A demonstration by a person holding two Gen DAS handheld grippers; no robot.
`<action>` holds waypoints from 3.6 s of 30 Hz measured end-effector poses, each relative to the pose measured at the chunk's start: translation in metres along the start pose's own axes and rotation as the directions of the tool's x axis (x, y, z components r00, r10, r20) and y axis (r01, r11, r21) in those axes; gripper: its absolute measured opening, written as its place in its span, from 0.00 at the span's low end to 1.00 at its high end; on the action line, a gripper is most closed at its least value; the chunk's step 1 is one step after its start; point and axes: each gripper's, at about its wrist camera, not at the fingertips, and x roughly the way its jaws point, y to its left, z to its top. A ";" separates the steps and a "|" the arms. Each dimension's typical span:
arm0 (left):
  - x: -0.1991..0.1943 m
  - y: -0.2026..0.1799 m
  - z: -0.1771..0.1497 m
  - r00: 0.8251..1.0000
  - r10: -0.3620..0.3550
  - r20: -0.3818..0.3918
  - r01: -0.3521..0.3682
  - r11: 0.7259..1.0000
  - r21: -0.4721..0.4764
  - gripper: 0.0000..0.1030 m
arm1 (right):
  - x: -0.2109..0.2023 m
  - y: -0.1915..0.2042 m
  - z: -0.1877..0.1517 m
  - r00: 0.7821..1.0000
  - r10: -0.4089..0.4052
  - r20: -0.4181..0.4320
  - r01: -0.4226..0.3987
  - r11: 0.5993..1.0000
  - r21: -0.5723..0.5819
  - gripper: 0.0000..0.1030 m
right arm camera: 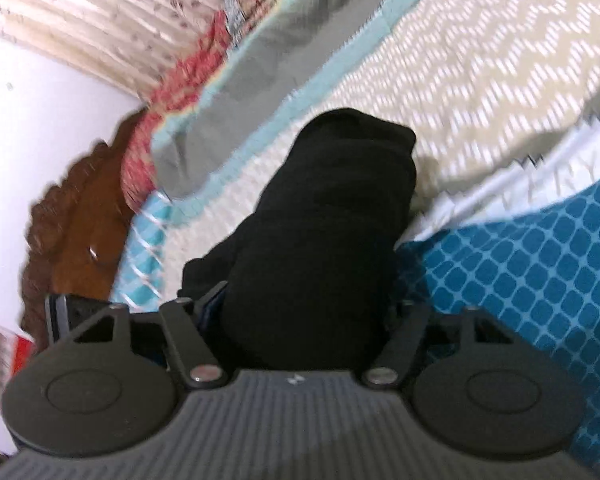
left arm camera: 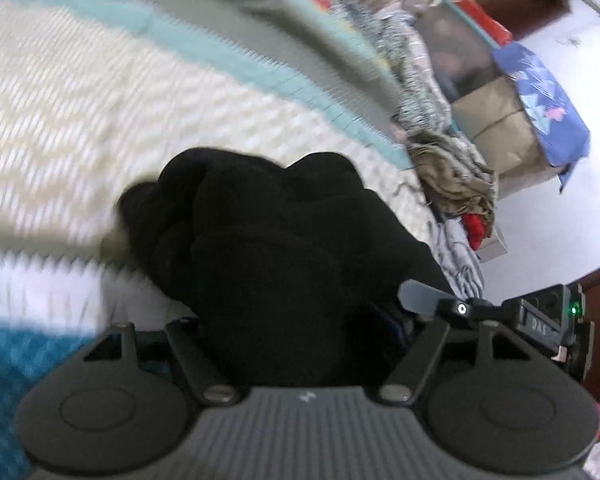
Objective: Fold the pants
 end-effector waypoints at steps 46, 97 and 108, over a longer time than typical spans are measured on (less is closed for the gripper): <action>-0.009 0.040 -0.016 0.993 0.112 -0.047 -0.116 0.989 -0.094 0.98 | -0.105 -0.014 -0.026 0.947 -0.211 0.241 0.259 0.947 -0.189 0.80; -0.061 0.037 -0.085 0.837 0.531 0.130 -0.541 0.771 0.334 0.70 | -0.048 -0.057 -0.059 0.666 -0.680 0.307 0.732 0.516 -0.446 0.08; -0.085 0.040 -0.090 0.797 0.590 0.127 -0.600 0.751 0.276 0.73 | -0.161 -0.128 -0.064 0.558 -0.718 0.416 0.741 0.656 0.139 0.36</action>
